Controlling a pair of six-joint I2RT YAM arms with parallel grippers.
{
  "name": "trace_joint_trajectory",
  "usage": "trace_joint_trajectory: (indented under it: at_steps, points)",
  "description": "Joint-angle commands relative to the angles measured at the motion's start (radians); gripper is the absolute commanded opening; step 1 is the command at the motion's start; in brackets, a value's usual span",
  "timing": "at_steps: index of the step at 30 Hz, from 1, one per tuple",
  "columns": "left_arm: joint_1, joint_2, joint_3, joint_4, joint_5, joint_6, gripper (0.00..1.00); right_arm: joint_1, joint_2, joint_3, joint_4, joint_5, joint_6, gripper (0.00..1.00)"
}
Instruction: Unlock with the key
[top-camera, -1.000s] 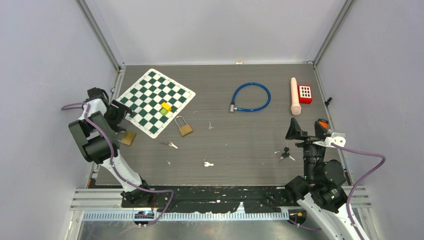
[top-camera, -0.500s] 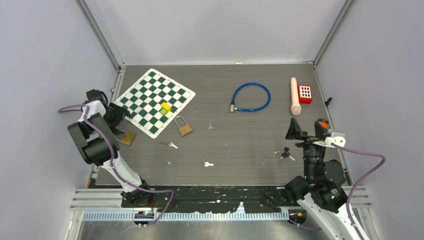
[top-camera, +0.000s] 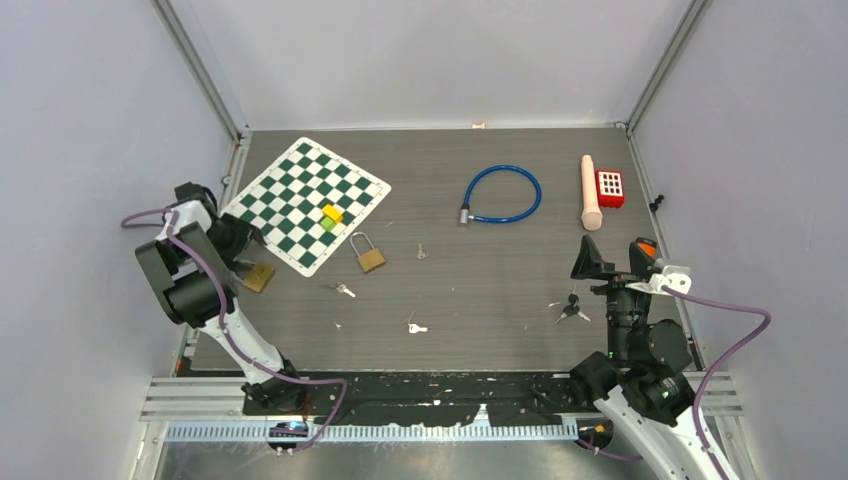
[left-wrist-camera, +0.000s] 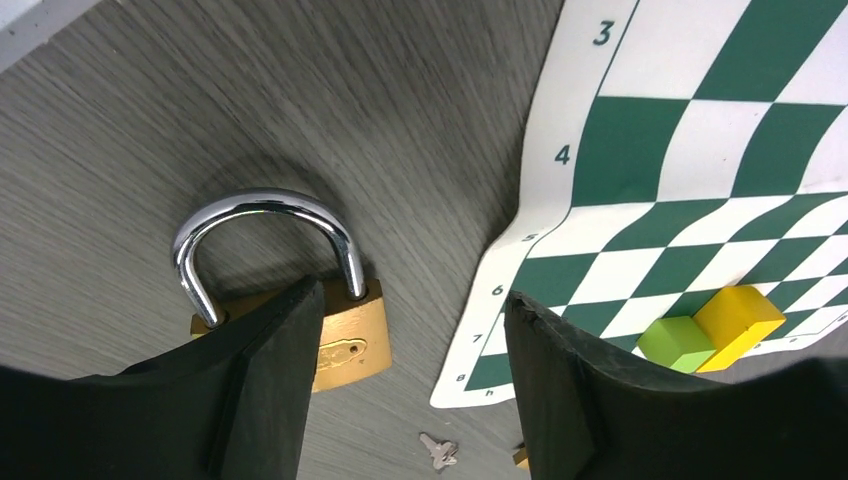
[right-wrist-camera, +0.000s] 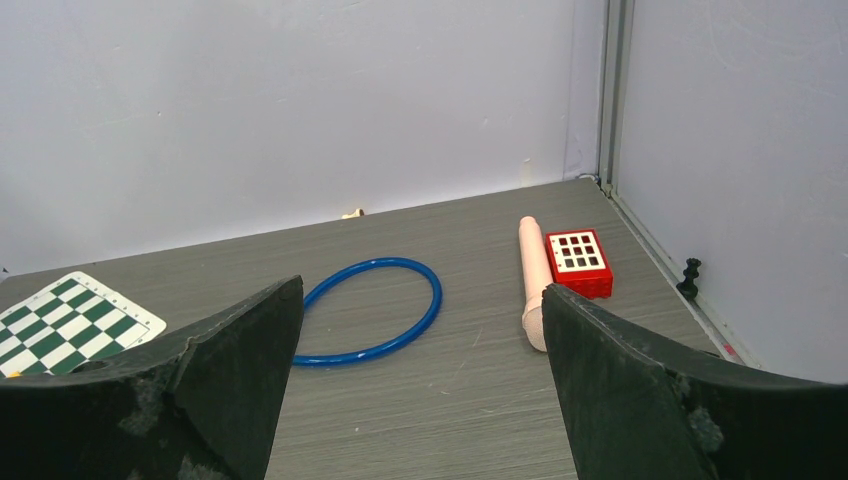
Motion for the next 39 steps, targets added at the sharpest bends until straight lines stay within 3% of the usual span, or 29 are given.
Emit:
trace_joint_trajectory:
  at_steps: [1,11,17,26,31,35,39]
  points:
    - [0.004,-0.025,-0.019,-0.049,0.046,0.025,0.64,0.007,-0.179,0.011,0.027,0.013,-0.011,0.95]
    - [-0.036,-0.236,-0.273,-0.002,0.118,-0.012,0.60,0.006,-0.186,0.012,0.027,0.005,-0.006,0.96]
    - [-0.152,-0.373,-0.428,0.021,0.126,-0.072,0.51,0.007,-0.186,0.017,0.024,-0.001,0.001,0.96]
    - [-0.359,-0.511,-0.582,0.023,0.024,-0.138,0.49,0.008,-0.185,0.022,0.012,-0.013,0.010,0.95]
    - [-0.498,-0.527,-0.543,-0.040,-0.128,-0.133,0.61,0.007,-0.184,0.022,0.011,-0.020,0.009,0.95]
    - [-0.539,-0.513,-0.507,-0.063,-0.272,-0.147,0.75,0.007,-0.182,0.022,0.008,-0.024,0.009,0.96]
    - [-0.557,-0.473,-0.478,-0.055,-0.330,-0.180,0.81,0.007,-0.173,0.026,0.003,-0.029,0.009,0.95]
